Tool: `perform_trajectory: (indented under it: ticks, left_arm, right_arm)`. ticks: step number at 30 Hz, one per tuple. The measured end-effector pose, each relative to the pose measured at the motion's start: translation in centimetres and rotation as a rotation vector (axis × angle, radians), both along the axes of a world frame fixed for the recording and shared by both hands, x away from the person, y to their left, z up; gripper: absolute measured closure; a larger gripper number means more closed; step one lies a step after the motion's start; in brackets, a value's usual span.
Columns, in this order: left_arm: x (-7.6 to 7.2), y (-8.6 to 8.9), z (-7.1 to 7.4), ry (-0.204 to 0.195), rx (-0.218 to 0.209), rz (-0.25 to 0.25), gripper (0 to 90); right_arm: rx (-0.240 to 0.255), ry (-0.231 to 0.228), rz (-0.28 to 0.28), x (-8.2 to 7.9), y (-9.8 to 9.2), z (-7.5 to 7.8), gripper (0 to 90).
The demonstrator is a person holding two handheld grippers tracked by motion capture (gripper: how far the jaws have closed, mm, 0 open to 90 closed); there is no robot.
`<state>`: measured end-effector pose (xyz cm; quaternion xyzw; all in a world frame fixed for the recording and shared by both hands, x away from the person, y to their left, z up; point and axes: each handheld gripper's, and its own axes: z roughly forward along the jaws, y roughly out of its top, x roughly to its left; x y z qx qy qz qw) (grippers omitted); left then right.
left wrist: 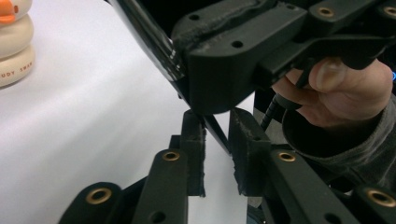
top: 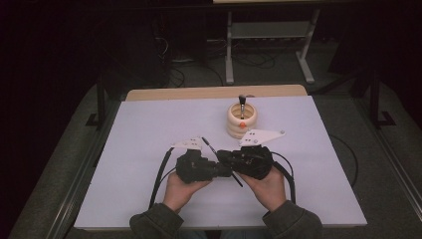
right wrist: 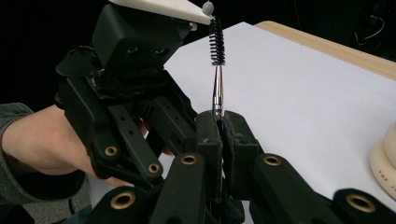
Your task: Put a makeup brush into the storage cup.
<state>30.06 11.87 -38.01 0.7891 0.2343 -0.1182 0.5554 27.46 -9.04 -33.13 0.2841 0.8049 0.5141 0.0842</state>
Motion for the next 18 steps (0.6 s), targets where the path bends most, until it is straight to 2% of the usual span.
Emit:
perform_trajectory:
  ticks: [6, 8, 12, 15, 18]
  left_arm:
    - [0.43, 0.56, -0.24, 0.021, -0.003, 0.000, 85.4]
    - [0.31, 0.55, -0.12, 0.007, 0.014, -0.002, 85.5]
    - [0.20, 0.58, 0.09, -0.020, 0.051, -0.012, 85.6]
    - [0.04, 0.67, 0.30, -0.031, 0.080, -0.008, 85.6]
    - [-0.16, 0.54, 0.64, -0.063, 0.115, -0.010, 85.6]
  right_arm:
    - [0.005, -0.037, 0.002, -0.46, -0.34, 0.19, 84.8]
    - [0.006, -0.039, 0.004, -0.52, -0.37, 0.20, 84.7]
    - [-0.025, -0.080, 0.015, -0.91, -0.35, 0.15, 80.4]
    - [-0.045, -0.076, 0.023, -0.92, -0.42, 0.22, 74.6]
    - [-0.063, -0.067, 0.049, -0.58, -0.52, 0.37, 71.1]
